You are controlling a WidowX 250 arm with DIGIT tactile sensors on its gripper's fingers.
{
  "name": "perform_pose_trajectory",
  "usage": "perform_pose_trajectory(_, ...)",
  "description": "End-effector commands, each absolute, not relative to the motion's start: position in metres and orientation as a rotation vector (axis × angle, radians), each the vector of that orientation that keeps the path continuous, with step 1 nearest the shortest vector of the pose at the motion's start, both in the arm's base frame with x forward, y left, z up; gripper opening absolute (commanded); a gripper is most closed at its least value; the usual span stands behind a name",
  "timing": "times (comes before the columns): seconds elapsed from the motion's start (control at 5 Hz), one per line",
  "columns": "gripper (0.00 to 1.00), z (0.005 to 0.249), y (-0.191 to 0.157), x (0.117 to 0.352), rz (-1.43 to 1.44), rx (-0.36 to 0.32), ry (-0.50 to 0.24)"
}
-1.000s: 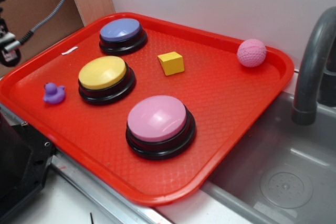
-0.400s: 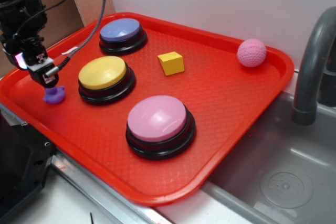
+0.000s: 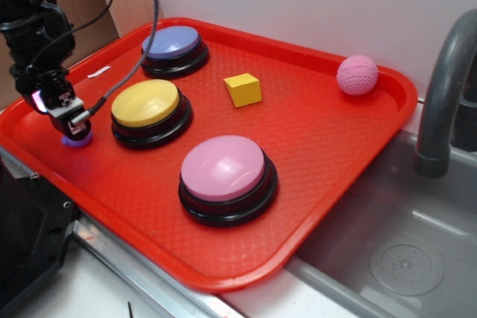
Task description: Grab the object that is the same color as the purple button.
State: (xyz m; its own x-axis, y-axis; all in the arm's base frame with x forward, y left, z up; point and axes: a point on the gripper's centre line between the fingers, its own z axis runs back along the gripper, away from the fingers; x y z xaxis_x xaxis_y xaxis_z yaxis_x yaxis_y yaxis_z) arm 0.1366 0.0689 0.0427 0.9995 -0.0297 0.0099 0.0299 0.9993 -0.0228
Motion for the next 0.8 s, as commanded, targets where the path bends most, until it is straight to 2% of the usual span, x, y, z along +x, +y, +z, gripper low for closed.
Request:
perform_pose_trajectory(0.0,1.0,0.038,0.069,0.138,-0.065,-0.02,-0.062)
perform_pose_trajectory(0.6,1.0,0.024,0.071,0.144,-0.067,0.001,-0.015)
